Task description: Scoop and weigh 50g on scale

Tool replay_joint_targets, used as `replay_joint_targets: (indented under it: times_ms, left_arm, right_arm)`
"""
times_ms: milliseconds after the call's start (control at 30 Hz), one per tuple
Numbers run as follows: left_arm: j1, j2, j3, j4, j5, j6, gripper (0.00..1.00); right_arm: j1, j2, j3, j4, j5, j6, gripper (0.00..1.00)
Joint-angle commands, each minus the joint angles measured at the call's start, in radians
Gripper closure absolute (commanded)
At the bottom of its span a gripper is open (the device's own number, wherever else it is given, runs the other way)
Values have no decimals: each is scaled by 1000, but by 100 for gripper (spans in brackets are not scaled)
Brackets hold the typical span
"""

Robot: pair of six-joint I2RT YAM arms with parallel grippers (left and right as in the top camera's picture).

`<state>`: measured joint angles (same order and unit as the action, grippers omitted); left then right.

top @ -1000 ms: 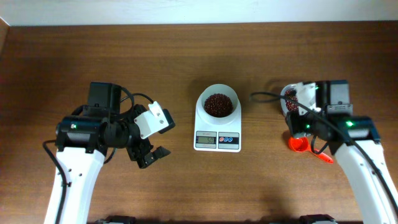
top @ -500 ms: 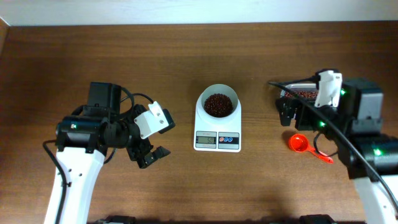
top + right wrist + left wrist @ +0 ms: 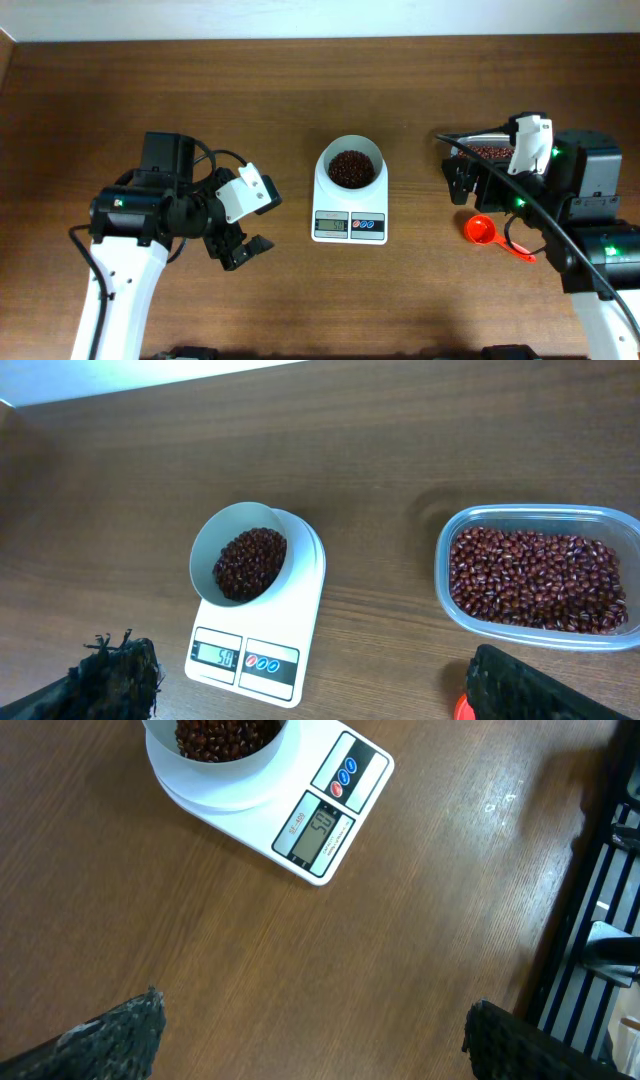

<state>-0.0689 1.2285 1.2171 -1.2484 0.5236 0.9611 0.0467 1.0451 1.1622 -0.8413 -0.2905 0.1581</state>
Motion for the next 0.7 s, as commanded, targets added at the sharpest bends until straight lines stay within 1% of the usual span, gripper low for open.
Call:
replay_joint_targets:
  times_ms: [0,200,267,367,500,667]
  left_arm:
    - [6,-2,13,-2,3,-6,1]
    - [6,-2,13,-2,3,-5,1]
    - [6,-2,13,-2,3,-6,1]
    - [6,-2,13,-2,3,-6,1]
    - [6,-2,13,-2,3,-6,1]
    - [6,-2,13,-2,3,-5,1]
  right_arm:
    - [6,-30,19,0,12,3,1]
    - [6,-153,14,-4,127,1,1]
    - [6,-224,6,-19,134,-59,1]
    - [6,-296,-21,-17,135,-76,1]
    - [6,-406,-101,2,135,-76,1]
    - [6,-607,-280,120,135,-76,1]
